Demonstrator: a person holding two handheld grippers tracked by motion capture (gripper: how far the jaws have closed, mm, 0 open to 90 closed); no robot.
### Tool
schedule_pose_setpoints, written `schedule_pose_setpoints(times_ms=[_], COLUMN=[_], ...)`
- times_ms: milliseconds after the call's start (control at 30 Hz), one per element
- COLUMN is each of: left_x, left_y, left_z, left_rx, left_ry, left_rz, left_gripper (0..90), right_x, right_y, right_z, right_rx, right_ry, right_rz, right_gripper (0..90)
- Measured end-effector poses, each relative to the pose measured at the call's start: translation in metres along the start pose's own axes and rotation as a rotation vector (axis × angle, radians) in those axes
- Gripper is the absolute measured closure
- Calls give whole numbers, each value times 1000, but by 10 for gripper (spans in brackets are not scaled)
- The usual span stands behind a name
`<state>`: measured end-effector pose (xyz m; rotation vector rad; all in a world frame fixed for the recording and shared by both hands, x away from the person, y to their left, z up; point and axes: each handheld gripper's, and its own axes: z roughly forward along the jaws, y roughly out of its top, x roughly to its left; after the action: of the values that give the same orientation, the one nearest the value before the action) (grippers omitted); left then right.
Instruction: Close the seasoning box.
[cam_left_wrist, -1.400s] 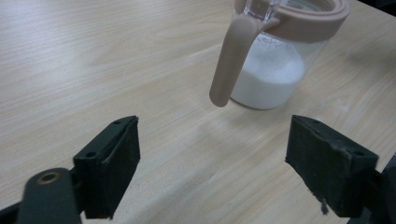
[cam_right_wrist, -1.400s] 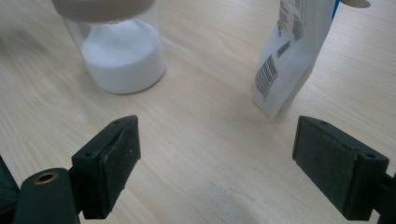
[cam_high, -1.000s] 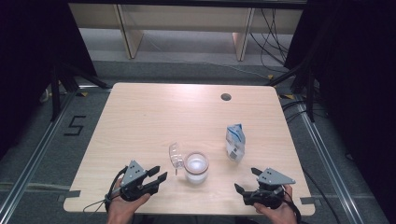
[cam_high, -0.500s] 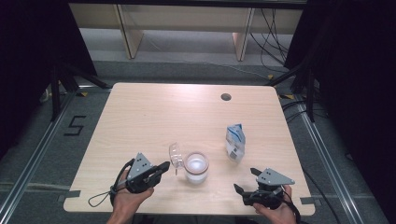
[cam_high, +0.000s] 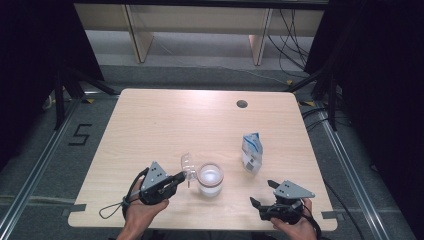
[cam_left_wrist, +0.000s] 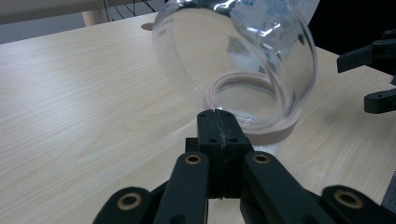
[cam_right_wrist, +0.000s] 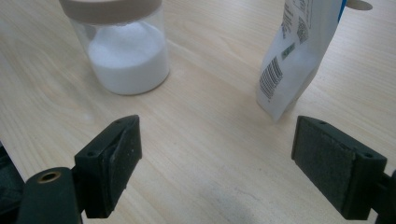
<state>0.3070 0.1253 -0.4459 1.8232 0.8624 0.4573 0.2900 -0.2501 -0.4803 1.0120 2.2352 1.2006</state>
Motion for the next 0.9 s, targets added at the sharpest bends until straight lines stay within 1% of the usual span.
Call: schedule_pose_setpoints(times_ms=[33,67,100,133,200,233,267,300,333,367,400,433,467,500,533,567,600,700,767,800,867,900], left_x=[0,0,0,0,0,0,-1,0,-1,-2,-2,-2,-4,-4,-3,-4,-4,-4,-4,-5,-5,-5], left_y=[0,0,0,0,1,1,1,1,2,2,3,3,3,3,3,3,4,5,5,5,5,6], left_z=[0,0,0,0,0,1,1,1,1,2,2,2,3,3,4,4,4,5,5,5,5,5], left_rx=[0,-7,-7,0,0,-2,-6,-7,0,-4,-3,0,-2,-5,-9,-9,-10,-11,-11,-6,-5,-4], left_ry=[0,-6,-7,0,0,-1,-3,-7,-1,-2,-2,-2,-4,-7,-12,-12,-12,-12,-13,-9,-9,-9], left_rz=[3,4,4,5,5,5,4,9,11,8,16,24,9,6,23,21,20,27,26,28,26,28], left_gripper=[894,894,894,894,894,894,894,894,894,894,894,894,894,894,894,894,894,894,894,894,894,894], right_x=[0,3,3,2,3,2,2,3,3,1,1,2,1,2,2,2,2,3,1,1,2,2], right_y=[0,0,0,0,0,0,-1,-1,-1,0,0,0,0,0,0,0,-1,-1,0,0,0,0], right_z=[0,0,0,0,0,0,1,1,0,1,0,0,1,0,0,0,1,1,0,1,0,0], right_rx=[4,16,20,14,20,11,4,16,20,9,4,13,8,13,13,10,1,7,4,4,18,17], right_ry=[4,5,6,4,7,3,10,16,10,11,0,11,12,11,11,2,11,11,1,3,13,13], right_rz=[6,34,39,28,40,25,25,41,42,18,10,20,13,18,17,20,27,34,6,4,22,21], right_gripper=[168,168,167,168,168,168,168,168,168,168,167,167,168,168,167,167,168,168,168,168,168,168])
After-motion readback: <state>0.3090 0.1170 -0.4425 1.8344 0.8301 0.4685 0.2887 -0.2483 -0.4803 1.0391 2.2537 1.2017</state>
